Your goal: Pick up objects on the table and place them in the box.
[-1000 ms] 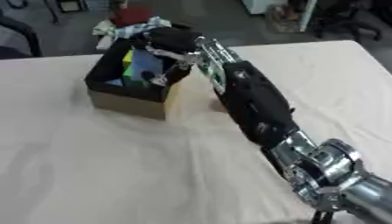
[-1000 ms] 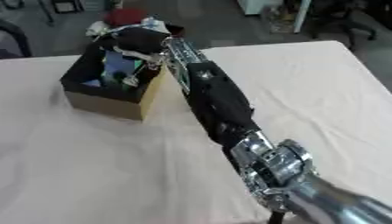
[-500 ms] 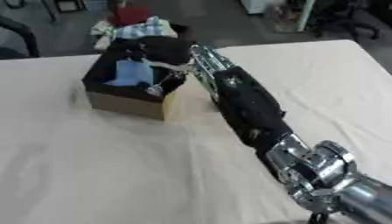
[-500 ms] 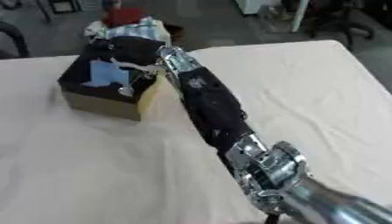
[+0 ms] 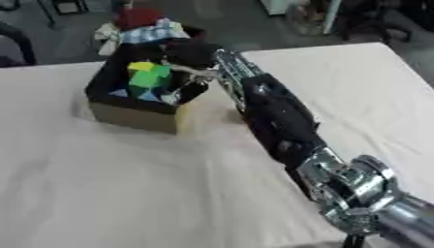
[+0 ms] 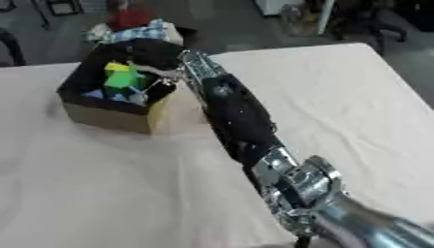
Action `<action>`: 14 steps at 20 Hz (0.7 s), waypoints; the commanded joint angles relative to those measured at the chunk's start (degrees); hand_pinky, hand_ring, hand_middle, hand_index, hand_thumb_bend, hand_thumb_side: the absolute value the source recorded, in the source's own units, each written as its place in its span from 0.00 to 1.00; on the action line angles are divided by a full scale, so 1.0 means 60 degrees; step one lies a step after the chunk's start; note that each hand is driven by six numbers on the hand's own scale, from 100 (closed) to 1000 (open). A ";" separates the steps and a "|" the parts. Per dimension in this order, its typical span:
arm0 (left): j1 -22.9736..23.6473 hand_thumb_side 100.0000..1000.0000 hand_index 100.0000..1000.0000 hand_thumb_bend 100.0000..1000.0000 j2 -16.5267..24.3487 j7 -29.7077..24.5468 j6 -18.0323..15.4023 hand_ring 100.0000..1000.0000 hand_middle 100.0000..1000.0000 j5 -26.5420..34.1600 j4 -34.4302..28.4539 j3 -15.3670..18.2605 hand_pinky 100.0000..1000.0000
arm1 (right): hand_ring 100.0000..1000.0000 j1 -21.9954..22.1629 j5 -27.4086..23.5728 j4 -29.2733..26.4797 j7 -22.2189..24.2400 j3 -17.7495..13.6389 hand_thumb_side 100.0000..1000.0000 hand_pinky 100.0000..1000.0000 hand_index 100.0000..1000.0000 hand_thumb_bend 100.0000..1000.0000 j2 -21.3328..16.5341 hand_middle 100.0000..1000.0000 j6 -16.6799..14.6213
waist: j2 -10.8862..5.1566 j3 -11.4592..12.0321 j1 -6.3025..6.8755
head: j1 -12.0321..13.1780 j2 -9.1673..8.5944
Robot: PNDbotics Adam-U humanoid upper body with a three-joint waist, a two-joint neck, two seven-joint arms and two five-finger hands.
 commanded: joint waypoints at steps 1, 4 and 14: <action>-0.0062 0.75 0.87 0.00 0.0256 0.0025 0.0024 0.56 0.56 -0.0049 -0.0053 0.0166 0.84 | 0.92 -0.0360 -0.1400 -0.0197 0.0726 0.0243 0.41 0.88 1.00 0.00 -0.0737 0.97 -0.0240 | 0.0058 -0.0142 -0.0044 | 0.0180 -0.0140; -0.0031 0.75 0.87 0.00 0.0358 0.0115 0.0043 0.56 0.56 -0.0051 -0.0016 0.0280 0.84 | 0.91 -0.0368 -0.2672 -0.0305 0.1723 0.0464 0.45 0.87 1.00 0.00 -0.1242 0.96 -0.0342 | 0.0134 -0.0423 -0.0108 | 0.0391 -0.0186; 0.0097 0.76 0.87 0.00 0.0594 0.0267 0.0082 0.56 0.56 -0.0113 0.0075 0.0434 0.84 | 0.94 0.0280 -0.3464 -0.0413 0.3992 0.0904 0.66 0.87 1.00 0.00 -0.2291 0.98 -0.0233 | 0.0166 -0.1083 -0.0248 | 0.0700 -0.0148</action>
